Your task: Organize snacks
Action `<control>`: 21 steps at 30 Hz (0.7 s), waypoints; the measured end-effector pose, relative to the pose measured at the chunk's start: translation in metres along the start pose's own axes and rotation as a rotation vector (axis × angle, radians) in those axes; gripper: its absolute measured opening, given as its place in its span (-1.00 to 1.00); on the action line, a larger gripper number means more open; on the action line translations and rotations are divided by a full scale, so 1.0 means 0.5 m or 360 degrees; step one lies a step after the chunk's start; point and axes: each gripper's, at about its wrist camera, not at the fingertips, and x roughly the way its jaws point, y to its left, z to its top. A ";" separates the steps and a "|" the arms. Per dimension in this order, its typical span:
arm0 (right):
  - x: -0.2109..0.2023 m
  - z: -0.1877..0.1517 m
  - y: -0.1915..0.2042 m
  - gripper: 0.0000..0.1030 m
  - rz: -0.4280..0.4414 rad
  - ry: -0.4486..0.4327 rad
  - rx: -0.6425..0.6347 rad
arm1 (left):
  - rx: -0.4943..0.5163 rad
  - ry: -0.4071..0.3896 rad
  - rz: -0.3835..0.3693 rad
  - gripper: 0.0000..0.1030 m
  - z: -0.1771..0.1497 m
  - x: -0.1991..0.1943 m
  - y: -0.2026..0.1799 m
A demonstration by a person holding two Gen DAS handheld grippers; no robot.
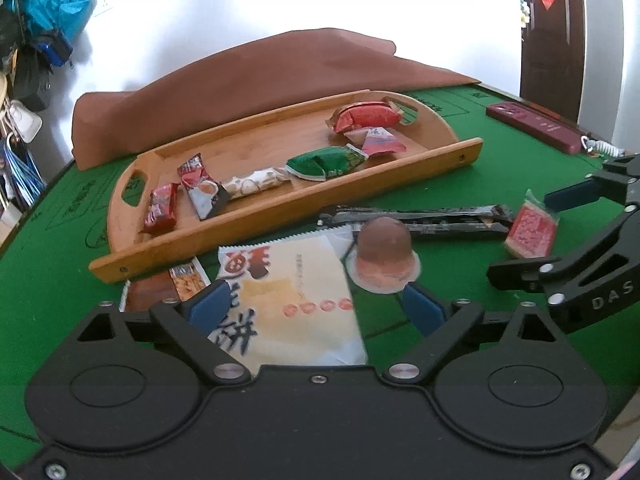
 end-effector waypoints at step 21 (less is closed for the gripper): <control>-0.019 0.010 0.018 0.34 -0.0023 0.0000 0.0088 | -0.0187 0.0124 0.0014 0.42 -0.003 0.006 0.041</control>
